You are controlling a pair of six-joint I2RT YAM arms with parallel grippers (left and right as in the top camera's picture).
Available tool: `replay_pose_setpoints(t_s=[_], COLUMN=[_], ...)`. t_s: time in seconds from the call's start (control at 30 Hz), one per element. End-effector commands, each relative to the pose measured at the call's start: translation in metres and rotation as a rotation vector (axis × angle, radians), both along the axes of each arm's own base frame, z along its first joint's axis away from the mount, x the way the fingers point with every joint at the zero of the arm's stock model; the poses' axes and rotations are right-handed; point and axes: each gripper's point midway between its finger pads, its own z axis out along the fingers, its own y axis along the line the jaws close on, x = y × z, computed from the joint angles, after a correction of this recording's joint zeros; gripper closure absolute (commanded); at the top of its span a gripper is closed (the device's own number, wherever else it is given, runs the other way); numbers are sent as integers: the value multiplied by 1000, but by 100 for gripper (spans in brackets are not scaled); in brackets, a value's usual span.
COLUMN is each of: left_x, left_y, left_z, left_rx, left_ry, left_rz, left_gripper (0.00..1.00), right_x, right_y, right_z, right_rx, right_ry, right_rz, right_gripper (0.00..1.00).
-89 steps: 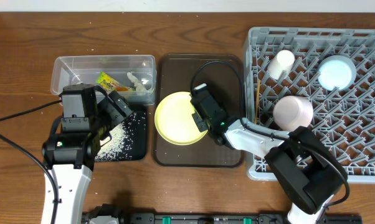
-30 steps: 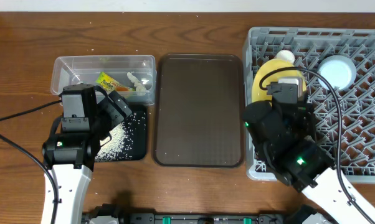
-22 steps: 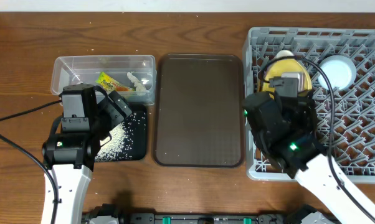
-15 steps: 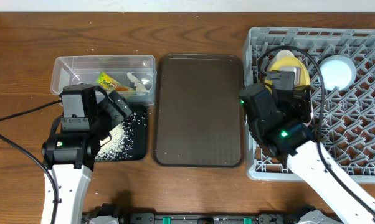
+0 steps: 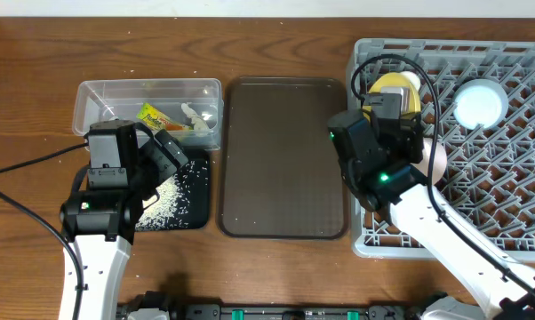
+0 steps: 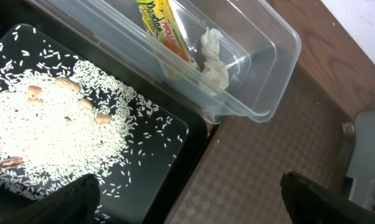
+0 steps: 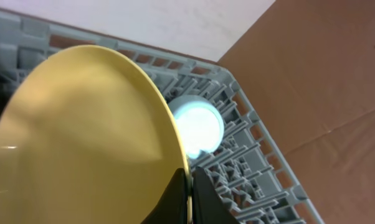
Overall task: Sort waste into correct bins and load items into the dishwasher rack
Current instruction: 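Lower the yellow plate upright into the rack's left slots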
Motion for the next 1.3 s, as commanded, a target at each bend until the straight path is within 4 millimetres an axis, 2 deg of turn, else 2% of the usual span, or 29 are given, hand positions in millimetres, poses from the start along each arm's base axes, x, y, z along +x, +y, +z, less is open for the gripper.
replay_pose_setpoints(t_s=[0.0, 0.2, 0.37, 0.53, 0.6, 0.7, 0.73, 0.8, 1.07, 1.1, 1.17, 1.27], left_x=[2, 2, 2, 2, 2, 2, 2, 2, 2, 2, 2, 2], left_y=[3, 3, 3, 3, 3, 3, 3, 3, 3, 3, 3, 3], left_z=[5, 5, 5, 5, 5, 5, 5, 5, 5, 5, 5, 5], left_rx=[6, 6, 6, 6, 6, 7, 6, 6, 6, 6, 7, 6], left_ry=[-11, -10, -11, -10, -11, -11, -10, -10, -10, -10, -11, -10], left_rz=[11, 11, 11, 11, 11, 10, 11, 11, 11, 11, 10, 11], left_gripper=[5, 5, 5, 5, 5, 5, 5, 5, 5, 5, 5, 5], right_x=[4, 16, 24, 26, 27, 29, 30, 33, 42, 41, 39, 36], right_y=[2, 17, 33, 36, 36, 37, 38, 45, 106, 115, 126, 137], right_z=[0, 0, -4, -3, -2, 1, 2, 2, -13, -15, -18, -22], right_rx=[31, 127, 200, 216, 220, 229, 238, 261, 428, 455, 486, 520], right_ry=[-26, -66, -61, -70, -78, -95, -106, -105, 3, 22, 47, 78], right_rz=[0, 67, 143, 154, 155, 157, 161, 193, 506, 550, 601, 657], right_gripper=[93, 85, 84, 82, 78, 62, 51, 43, 28, 24, 1, 1])
